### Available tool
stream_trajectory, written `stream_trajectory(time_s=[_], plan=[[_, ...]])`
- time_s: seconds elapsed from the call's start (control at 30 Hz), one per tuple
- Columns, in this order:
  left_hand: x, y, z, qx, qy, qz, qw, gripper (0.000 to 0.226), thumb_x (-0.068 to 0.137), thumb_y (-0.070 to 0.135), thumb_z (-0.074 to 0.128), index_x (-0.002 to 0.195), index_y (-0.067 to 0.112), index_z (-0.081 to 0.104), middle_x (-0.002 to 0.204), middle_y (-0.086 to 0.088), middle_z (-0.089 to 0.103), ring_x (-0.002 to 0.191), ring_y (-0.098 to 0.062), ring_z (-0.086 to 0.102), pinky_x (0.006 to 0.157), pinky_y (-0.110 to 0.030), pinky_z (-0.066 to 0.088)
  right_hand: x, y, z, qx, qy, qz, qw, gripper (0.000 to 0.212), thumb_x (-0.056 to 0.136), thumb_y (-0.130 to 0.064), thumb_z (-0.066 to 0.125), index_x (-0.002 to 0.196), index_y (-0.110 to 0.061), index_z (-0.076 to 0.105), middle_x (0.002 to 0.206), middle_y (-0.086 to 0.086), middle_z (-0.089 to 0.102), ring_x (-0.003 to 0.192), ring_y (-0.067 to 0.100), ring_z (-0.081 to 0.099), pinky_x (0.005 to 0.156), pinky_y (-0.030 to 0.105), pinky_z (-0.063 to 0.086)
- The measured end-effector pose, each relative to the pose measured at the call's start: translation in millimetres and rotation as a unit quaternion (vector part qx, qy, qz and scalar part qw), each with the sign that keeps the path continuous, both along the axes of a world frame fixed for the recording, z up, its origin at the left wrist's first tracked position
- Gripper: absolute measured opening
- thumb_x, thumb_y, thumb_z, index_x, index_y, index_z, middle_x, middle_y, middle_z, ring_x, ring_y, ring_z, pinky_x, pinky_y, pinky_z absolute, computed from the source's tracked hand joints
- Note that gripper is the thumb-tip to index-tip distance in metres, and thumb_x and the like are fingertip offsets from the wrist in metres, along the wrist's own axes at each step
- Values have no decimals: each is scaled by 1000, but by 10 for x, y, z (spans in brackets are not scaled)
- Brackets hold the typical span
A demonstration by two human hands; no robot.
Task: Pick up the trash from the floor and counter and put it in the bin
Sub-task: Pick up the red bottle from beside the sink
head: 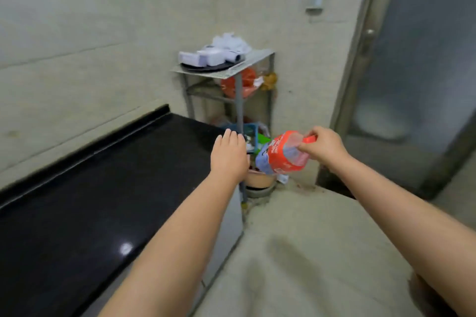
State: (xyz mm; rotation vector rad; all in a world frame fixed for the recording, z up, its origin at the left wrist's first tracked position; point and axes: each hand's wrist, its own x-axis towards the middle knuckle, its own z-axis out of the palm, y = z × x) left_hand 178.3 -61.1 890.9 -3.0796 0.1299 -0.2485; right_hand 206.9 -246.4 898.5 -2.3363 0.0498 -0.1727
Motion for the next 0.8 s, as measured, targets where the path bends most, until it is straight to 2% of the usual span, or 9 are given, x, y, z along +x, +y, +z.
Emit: stream_trajectory(time_s=[0.07,0.17,0.2,0.3,0.4,0.5,0.57,0.67,0.8], plan=[[434,-920,-102,-2,3,-74,997,48,95,28,43,135,3,38,143,-14,42,140,-27,28,114,-37,25,92,-976,-61,55,14,-87,995,17,74,-7,70,89,-4,62,86,16,57,84,24,55,88,44,52],[821,-2298,-328,2,36,-192,981,52,96,28,43,140,2,33,148,-15,37,144,-26,23,117,-36,20,16,-2293,-213,53,34,-200,978,16,76,-8,70,88,-7,60,86,10,52,83,19,47,73,25,39],[891,-2720,-404,5,47,-232,972,53,97,29,42,141,1,31,149,-15,35,145,-26,21,118,-35,19,-42,-2666,-275,61,42,-242,968,14,76,-8,69,81,-9,56,85,10,51,83,19,47,69,25,35],[1064,-3868,-646,28,60,-338,939,56,98,31,40,143,1,27,151,-14,33,146,-27,19,118,-35,19,-221,-3655,-585,69,67,-373,923,38,75,-6,70,56,-17,38,74,11,50,82,28,55,65,36,44],[1236,-4887,-981,44,91,-419,902,57,99,31,39,145,0,25,153,-14,29,147,-27,16,120,-36,17,-381,-4411,-953,53,118,-465,876,36,76,-9,70,59,-15,39,80,14,50,100,37,61,76,41,46],[1474,-5816,-1394,67,127,-482,865,57,99,29,38,146,1,22,156,-13,24,148,-25,12,121,-36,14,-398,-5012,-1365,66,166,-515,839,37,78,-7,68,55,-14,41,73,16,53,101,37,60,57,31,29],[1708,-6380,-1761,78,155,-509,843,55,100,28,38,146,2,25,155,-13,27,148,-25,15,120,-36,16,-285,-5372,-1676,63,184,-552,811,11,76,-5,69,73,1,60,88,27,63,99,38,60,53,27,19],[2053,-7052,-2349,109,212,-542,806,55,99,32,41,144,3,27,152,-13,31,146,-26,18,118,-37,20,-29,-5848,-2206,72,239,-575,780,16,78,-3,66,92,4,64,107,31,65,101,38,61,70,35,38],[2466,-7662,-3130,172,274,-561,762,57,100,30,38,146,3,20,155,-14,24,147,-27,14,119,-38,19,292,-6219,-3013,155,301,-612,715,38,78,-7,71,111,7,60,119,28,63,111,37,60,94,36,44]])
